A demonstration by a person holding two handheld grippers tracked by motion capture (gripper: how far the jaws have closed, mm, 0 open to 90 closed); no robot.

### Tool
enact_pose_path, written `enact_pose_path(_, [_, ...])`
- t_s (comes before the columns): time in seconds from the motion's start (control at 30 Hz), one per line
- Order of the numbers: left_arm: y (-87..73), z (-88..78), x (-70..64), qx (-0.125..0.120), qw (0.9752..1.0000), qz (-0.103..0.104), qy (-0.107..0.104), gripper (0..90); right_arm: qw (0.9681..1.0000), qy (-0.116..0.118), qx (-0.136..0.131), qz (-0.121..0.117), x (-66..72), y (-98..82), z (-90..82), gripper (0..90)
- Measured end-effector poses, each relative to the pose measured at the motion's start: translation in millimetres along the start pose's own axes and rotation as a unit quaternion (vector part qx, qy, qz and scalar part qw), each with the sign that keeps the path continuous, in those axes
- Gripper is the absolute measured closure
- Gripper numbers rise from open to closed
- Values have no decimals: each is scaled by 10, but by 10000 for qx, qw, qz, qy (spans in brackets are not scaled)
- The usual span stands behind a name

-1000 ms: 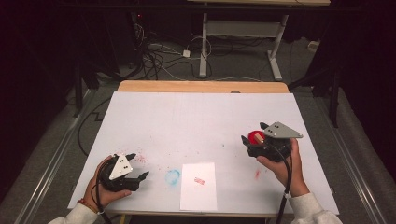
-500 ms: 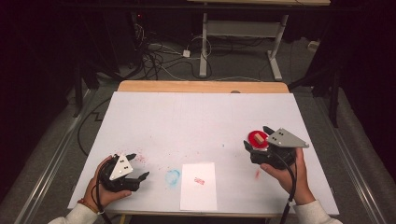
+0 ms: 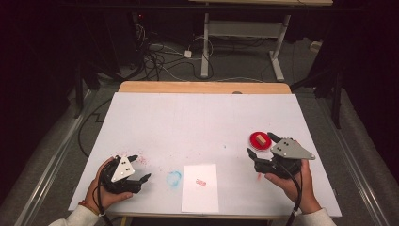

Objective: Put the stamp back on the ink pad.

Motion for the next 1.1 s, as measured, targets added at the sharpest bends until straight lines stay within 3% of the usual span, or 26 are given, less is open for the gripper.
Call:
enact_pose_path(0.37, [4,4,-10,5,10000,3,-6,213,9997,-94,-9,-236,14,-121,-80,190])
enact_pose_path(0.9, [25,11,-20,-14,10000,-2,-11,207,9992,-221,161,-294,-47,-403,-158,190])
enact_pose_path(1.1, [45,11,-42,-34,10000,25,-28,207,9992,-165,191,-294,-36,-516,-168,190])
Point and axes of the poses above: each handheld gripper's, and its own axes: z roughly forward along the jaws, y roughly out of its top, x roughly to its left, the point moved 10 cm from there along z, roughly forward along the jaws, and after that the axes turned 10 degrees about y, right-handed, at the moved point
